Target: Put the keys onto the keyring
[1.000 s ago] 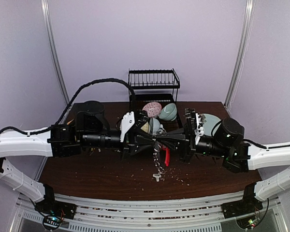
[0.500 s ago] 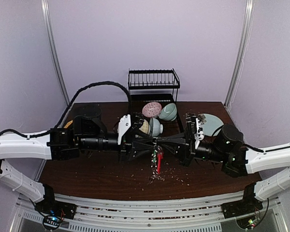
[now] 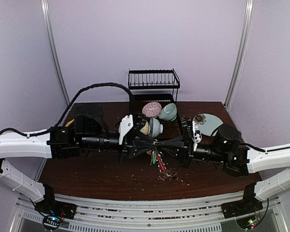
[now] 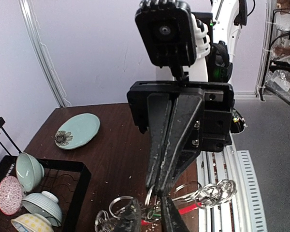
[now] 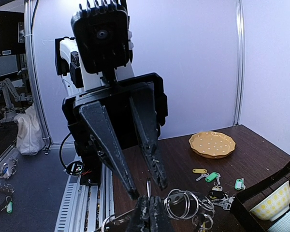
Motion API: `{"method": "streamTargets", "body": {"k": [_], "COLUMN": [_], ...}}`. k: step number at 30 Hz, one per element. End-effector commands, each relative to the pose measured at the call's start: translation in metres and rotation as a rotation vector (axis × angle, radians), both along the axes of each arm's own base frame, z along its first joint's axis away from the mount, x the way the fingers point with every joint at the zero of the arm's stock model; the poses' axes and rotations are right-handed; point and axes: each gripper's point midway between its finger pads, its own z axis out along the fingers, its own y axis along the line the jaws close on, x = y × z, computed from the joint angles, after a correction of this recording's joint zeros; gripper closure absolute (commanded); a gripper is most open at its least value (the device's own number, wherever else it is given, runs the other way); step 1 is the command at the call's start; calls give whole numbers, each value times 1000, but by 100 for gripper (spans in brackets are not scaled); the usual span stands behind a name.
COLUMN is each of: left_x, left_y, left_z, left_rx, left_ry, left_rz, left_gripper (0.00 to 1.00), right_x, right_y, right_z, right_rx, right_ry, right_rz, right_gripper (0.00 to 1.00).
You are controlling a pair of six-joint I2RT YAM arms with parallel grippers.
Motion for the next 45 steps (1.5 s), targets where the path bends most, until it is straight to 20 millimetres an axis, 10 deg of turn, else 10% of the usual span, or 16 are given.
{"method": "streamTargets", "body": {"k": [1, 16, 19, 25, 36, 45], "left_x": [0, 9, 23, 45, 36, 57], "left_y": [-6, -3, 5, -4, -51, -5], "left_z": [19, 9, 6, -41, -42, -178], "left_rx": [-33, 6, 26, 155, 19, 302], "left_ry": [-33, -46, -86, -54, 86, 285], "left_rz": [-15, 36, 127, 214, 86, 192], "left_gripper": [85, 100, 100, 100, 100, 100], "right_x": [-5, 3, 10, 28, 58, 60], "right_y": [-1, -5, -9, -34, -91, -90], "right_z": [30, 26, 15, -5, -37, -48], "right_rx": [54, -12, -87, -204, -320, -361], "right_ry": [-54, -67, -50, -12, 95, 116], "right_rz": [19, -40, -80, -230, -509, -503], "right_gripper": [100, 100, 70, 60, 59, 58]}}
